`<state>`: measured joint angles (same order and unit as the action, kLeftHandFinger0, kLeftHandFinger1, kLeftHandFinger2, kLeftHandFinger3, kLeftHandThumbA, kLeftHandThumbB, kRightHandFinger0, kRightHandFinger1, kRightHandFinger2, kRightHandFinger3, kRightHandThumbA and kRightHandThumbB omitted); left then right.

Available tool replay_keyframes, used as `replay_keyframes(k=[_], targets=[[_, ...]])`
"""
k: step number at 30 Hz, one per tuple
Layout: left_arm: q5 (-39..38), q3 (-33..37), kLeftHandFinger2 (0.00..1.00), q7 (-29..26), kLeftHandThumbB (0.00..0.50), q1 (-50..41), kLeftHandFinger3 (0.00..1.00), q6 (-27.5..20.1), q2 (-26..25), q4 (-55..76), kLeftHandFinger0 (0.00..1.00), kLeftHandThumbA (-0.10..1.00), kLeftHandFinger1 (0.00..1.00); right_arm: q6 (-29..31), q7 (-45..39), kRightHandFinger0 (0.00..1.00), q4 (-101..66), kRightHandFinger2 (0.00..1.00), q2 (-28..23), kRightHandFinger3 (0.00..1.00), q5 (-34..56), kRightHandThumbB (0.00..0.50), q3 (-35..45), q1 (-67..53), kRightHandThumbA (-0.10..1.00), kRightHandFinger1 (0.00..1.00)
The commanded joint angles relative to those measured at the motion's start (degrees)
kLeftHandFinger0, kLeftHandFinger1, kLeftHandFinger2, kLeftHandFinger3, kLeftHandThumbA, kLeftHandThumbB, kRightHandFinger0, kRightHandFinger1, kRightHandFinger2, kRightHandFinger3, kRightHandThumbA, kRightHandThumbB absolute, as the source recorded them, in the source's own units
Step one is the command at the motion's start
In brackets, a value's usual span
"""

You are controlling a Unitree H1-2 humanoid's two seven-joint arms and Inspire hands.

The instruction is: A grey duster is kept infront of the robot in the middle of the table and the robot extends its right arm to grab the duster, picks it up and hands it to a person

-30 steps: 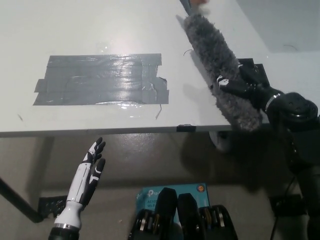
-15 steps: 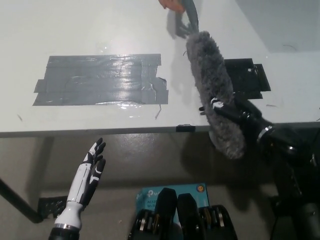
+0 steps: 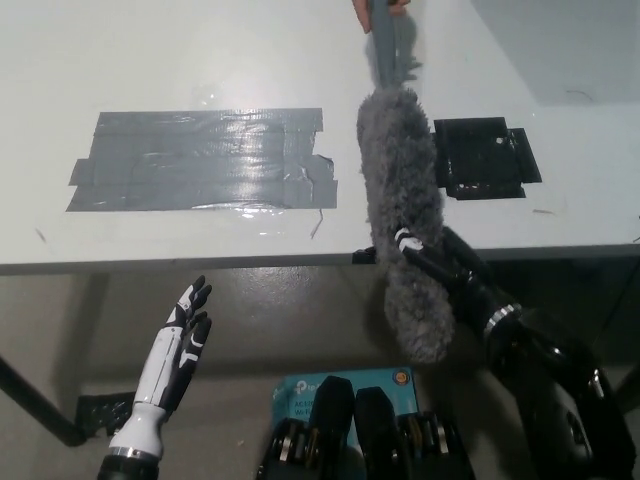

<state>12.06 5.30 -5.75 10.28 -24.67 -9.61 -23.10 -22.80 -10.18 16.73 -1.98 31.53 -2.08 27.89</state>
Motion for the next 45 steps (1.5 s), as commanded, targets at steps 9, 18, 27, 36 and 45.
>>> replay_keyframes(k=[9, 18, 27, 36, 45], targets=[[0.0, -0.7, 1.0, 0.0, 0.217, 2.7, 1.0, -2.3, -1.1, 2.1, 0.95, 1.0, 1.0, -4.1, 14.7, 0.0, -21.3, 0.88, 1.6, 1.0, 36.5, 0.066, -7.7, -1.8, -0.1, 0.46], [0.0, -0.7, 1.0, 0.3, 0.216, 3.0, 1.0, -2.3, -1.2, 2.2, 0.94, 1.0, 1.0, -4.1, 16.2, 0.0, -21.3, 0.86, 0.8, 1.0, 39.3, 0.079, -8.5, -1.6, -0.1, 0.46], [-0.6, -0.9, 1.0, 0.8, 0.228, 3.3, 1.0, -2.2, -1.1, 2.0, 0.93, 1.0, 1.0, -4.1, 18.2, 0.0, -21.6, 0.88, 0.1, 1.0, 41.8, 0.073, -8.8, -0.9, -0.1, 0.47], [-0.7, -1.0, 1.0, 1.1, 0.226, 3.5, 1.0, -2.2, -1.0, 2.1, 0.92, 1.0, 1.0, -4.1, 20.2, 0.35, -22.8, 1.0, -1.1, 1.0, 44.1, 0.246, -9.6, -1.1, 0.08, 0.9], [-0.1, -1.0, 1.0, 1.1, 0.218, 3.7, 1.0, -2.1, -1.1, 2.3, 0.91, 1.0, 1.0, -4.1, 10.3, 1.0, -23.8, 1.0, -2.9, 1.0, 43.1, 0.499, -10.3, -2.7, 0.68, 1.0]])
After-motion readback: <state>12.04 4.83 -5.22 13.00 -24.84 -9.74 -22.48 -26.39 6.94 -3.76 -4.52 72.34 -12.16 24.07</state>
